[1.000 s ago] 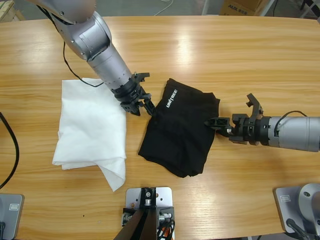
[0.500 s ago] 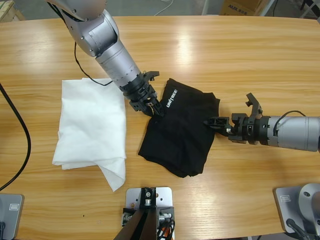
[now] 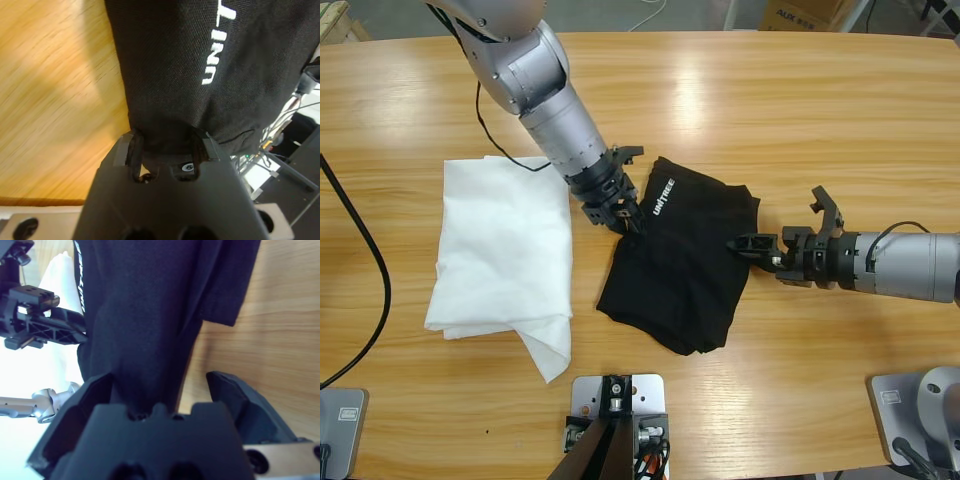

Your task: Fold clothes

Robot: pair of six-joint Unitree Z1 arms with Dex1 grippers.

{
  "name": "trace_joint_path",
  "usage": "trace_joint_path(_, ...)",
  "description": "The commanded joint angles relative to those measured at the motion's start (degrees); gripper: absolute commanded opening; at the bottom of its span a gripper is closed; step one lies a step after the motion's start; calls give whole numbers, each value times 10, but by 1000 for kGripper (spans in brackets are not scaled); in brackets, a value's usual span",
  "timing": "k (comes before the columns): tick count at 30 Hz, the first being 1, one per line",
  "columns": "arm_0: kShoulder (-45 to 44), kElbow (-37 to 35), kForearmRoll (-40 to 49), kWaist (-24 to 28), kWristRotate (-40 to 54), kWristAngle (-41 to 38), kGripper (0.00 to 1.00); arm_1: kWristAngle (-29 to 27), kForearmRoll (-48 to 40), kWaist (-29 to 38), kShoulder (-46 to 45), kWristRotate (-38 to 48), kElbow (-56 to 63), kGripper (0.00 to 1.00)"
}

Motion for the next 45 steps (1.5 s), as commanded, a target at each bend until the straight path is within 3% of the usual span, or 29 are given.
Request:
trace_joint_path(1,62,-46,52,-12,-7,26,255,4,-1,-11,58,-6,24,826)
trace_joint_path(5,82,-93,106,-19,-7,43,272,5,-3,-11,58,-6,24,826)
trace_joint_path(10,84,-103,134,-25,-6,63,510,9,-9,-15,64,-6,24,826)
trace_joint_path(14,83,-105,136,-25,-3,72,522,10,-8,-15,65,-6,23,826)
trace_joint_path(16,82,-109,142,-25,5,71,679,11,-8,-15,65,-6,23,826)
trace_joint_path(17,82,-107,143,-25,4,72,699,11,-9,-15,67,-7,23,826)
trace_joint_path(18,83,-107,142,-27,-1,76,688,11,-9,-15,68,-7,23,826)
trace_joint_path(19,83,-108,137,-29,-9,82,615,11,-9,-15,68,-8,23,826)
trace_joint_path(24,89,-112,112,-34,-21,74,145,12,-9,-15,67,-8,23,825)
trace_joint_path(27,92,-113,113,-29,-14,59,90,12,-11,-15,71,-8,23,821)
trace_joint_path(29,94,-107,115,-20,-14,44,0,12,-12,-15,73,-8,23,821)
trace_joint_path(39,97,-87,114,22,-7,-39,0,11,-15,-15,77,-9,23,821)
trace_joint_path(40,92,-79,114,25,7,-46,31,11,-15,-15,77,-9,23,821)
trace_joint_path(41,86,-74,112,26,19,-52,166,12,-15,-15,77,-9,23,821)
trace_joint_path(42,63,-55,103,27,37,-55,481,12,-15,-15,77,-9,23,821)
trace_joint_path(45,-28,11,70,36,36,-4,588,12,-15,-15,75,-10,23,821)
